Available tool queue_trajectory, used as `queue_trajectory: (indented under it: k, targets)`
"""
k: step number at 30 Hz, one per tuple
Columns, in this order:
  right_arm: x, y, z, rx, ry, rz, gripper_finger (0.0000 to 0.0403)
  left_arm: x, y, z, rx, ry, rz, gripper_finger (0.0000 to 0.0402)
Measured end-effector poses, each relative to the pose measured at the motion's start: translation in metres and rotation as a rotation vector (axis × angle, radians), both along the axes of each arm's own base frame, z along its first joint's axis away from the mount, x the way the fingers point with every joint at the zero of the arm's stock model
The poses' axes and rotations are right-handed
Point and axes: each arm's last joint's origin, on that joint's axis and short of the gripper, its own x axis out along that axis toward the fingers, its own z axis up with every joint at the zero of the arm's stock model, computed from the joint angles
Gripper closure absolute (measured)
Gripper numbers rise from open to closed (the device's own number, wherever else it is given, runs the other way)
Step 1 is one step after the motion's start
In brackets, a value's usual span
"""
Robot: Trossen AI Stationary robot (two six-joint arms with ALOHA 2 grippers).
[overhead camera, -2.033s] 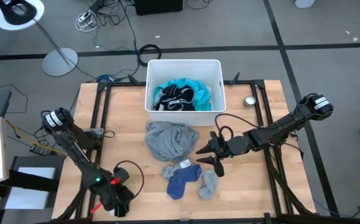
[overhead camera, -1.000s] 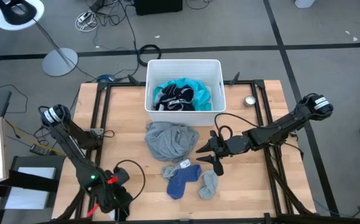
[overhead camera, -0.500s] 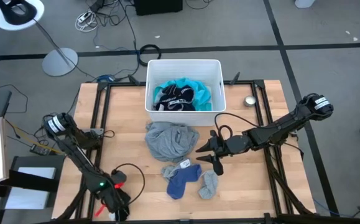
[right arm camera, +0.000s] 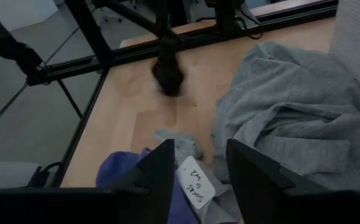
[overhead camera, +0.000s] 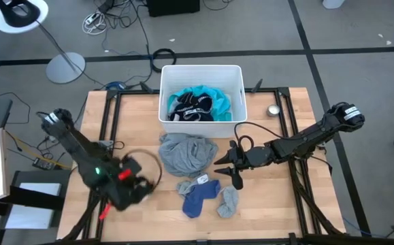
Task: Sort clothes
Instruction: Put the black socks into the white laundry bin
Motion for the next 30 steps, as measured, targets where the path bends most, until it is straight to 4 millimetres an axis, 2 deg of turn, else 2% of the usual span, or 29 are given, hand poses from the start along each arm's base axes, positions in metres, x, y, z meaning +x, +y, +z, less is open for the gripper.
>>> queue_trajectory:
  k: [5, 9, 12, 15, 18, 23, 26, 30]
  targets:
    - [0.001, -0.003, 0.000, -0.003, 0.001, -0.016, 0.0257, 0.025, 0.050, 0.061, 0.167, -0.049, -0.089, 0.0401]
    - [0.001, -0.003, 0.000, -0.004, 0.001, -0.017, 0.0257, 0.042, 0.101, 0.109, 0.300, -0.124, -0.127, 0.0401]
    - [0.001, -0.003, 0.000, -0.004, 0.002, -0.017, 0.0259, 0.052, 0.143, 0.137, 0.405, -0.177, -0.110, 0.0401]
    - [0.001, -0.003, -0.001, -0.006, 0.005, -0.018, 0.0261, 0.061, 0.182, 0.155, 0.469, -0.251, -0.125, 0.0401]
    - [0.001, -0.003, -0.001, -0.008, 0.009, -0.020, 0.0261, 0.071, 0.217, 0.162, 0.472, -0.336, -0.176, 0.0401]
    - [0.001, -0.004, -0.001, -0.015, 0.006, -0.041, 0.0262, 0.090, 0.264, 0.158, 0.564, -0.359, -0.147, 0.0396]
    - [0.002, -0.007, -0.001, -0.025, 0.002, -0.073, 0.0261, 0.097, 0.281, 0.152, 0.571, -0.344, -0.178, 0.0377]
    - [0.003, -0.012, 0.000, -0.030, -0.003, -0.106, 0.0261, 0.102, 0.291, 0.140, 0.481, -0.329, -0.254, 0.0333]
